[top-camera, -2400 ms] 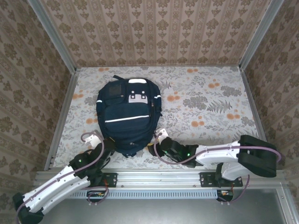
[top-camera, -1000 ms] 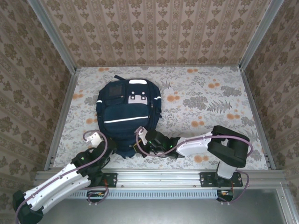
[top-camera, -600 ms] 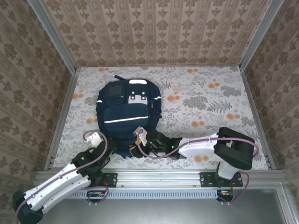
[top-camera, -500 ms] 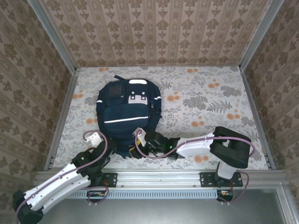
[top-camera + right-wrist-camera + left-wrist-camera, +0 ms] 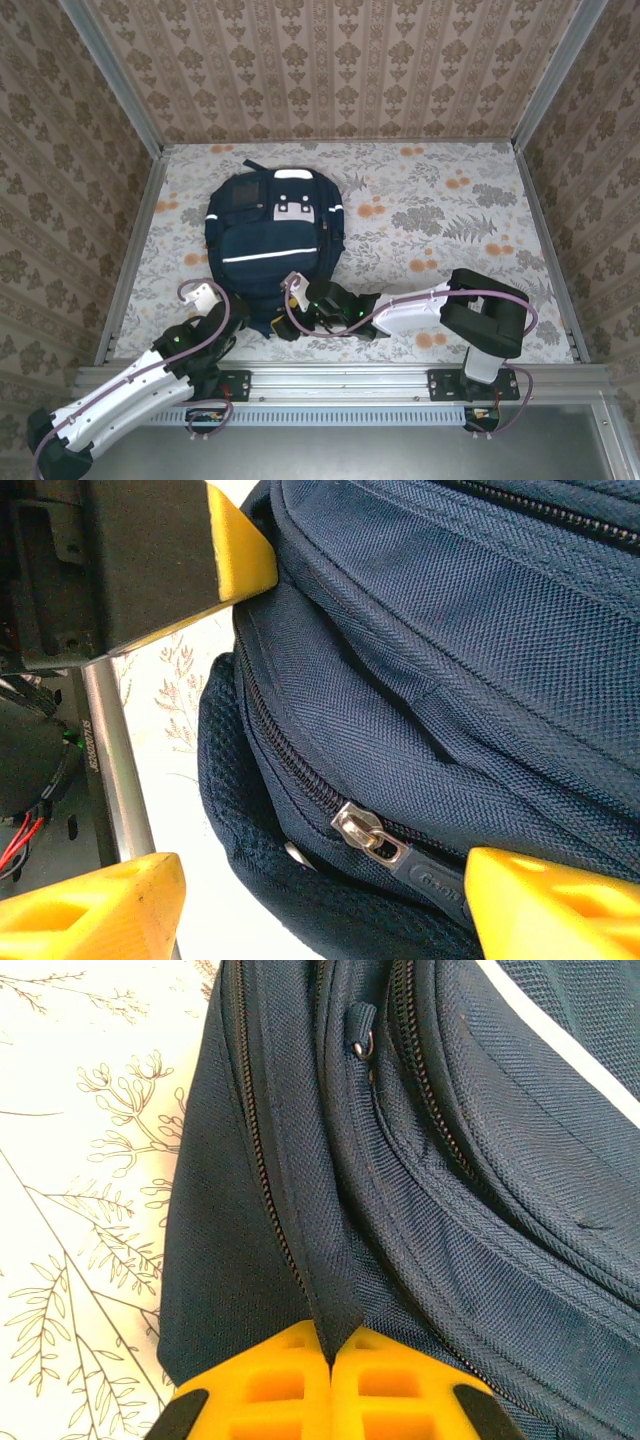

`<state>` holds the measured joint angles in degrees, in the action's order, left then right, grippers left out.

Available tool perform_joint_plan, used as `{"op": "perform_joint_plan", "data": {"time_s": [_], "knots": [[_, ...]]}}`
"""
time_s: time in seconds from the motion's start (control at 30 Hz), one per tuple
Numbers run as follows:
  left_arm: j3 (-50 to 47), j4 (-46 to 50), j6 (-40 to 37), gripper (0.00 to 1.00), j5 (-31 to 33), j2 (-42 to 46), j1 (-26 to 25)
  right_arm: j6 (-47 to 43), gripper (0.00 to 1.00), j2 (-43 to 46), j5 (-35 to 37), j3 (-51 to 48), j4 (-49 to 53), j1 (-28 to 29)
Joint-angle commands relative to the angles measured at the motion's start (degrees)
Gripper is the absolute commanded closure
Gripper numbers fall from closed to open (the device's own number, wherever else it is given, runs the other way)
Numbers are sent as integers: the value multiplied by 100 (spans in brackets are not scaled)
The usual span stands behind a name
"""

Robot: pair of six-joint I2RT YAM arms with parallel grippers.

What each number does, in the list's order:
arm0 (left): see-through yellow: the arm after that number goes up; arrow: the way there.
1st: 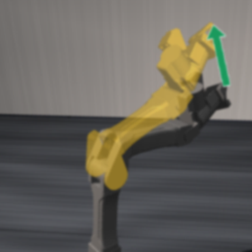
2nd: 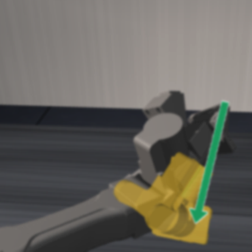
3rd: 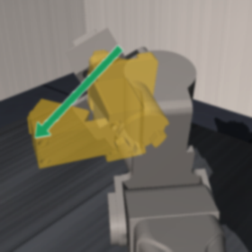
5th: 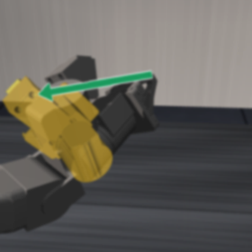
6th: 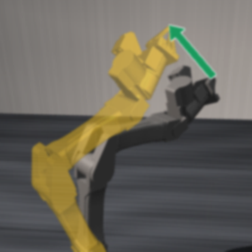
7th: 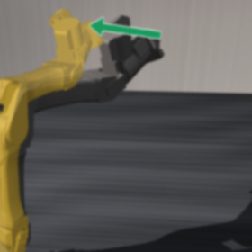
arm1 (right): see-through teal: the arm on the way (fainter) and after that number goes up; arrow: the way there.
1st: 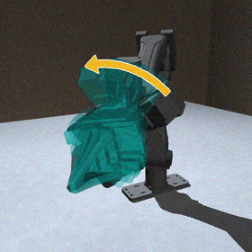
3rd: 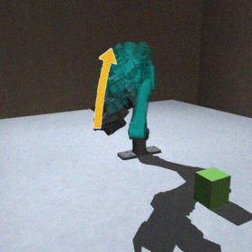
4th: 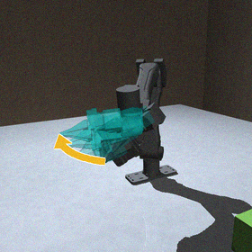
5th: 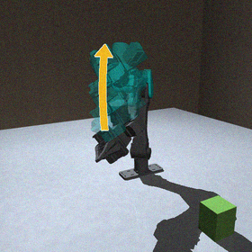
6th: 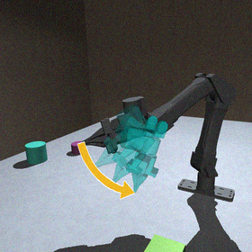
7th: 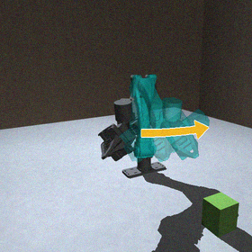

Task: Pack the student bag

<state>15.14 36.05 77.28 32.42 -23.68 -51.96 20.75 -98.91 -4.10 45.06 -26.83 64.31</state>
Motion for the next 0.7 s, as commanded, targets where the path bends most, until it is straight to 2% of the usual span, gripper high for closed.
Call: {"op": "perform_joint_plan", "data": {"time_s": [0.0, 0.23, 0.43, 0.57, 0.67], "knots": [[82, -71, -151, 100, -158, -21, 3, 62, 23, -177, 642, -116, 204, -191], [103, -44, -207, 99, -163, -14, 4, 103, 22, 45, 944, -356, 260, -183], [274, 30, -423, 63, -600, -13, -56, 363, 21, 424, 831, -851, -257, -189], [358, 28, -317, 53, -732, -88, -424, 383, 20, 543, 962, -964, -297, -184], [535, 125, -119, 51, -534, -321, -908, 411, 20, 498, 990, -960, -373, -187]]}}
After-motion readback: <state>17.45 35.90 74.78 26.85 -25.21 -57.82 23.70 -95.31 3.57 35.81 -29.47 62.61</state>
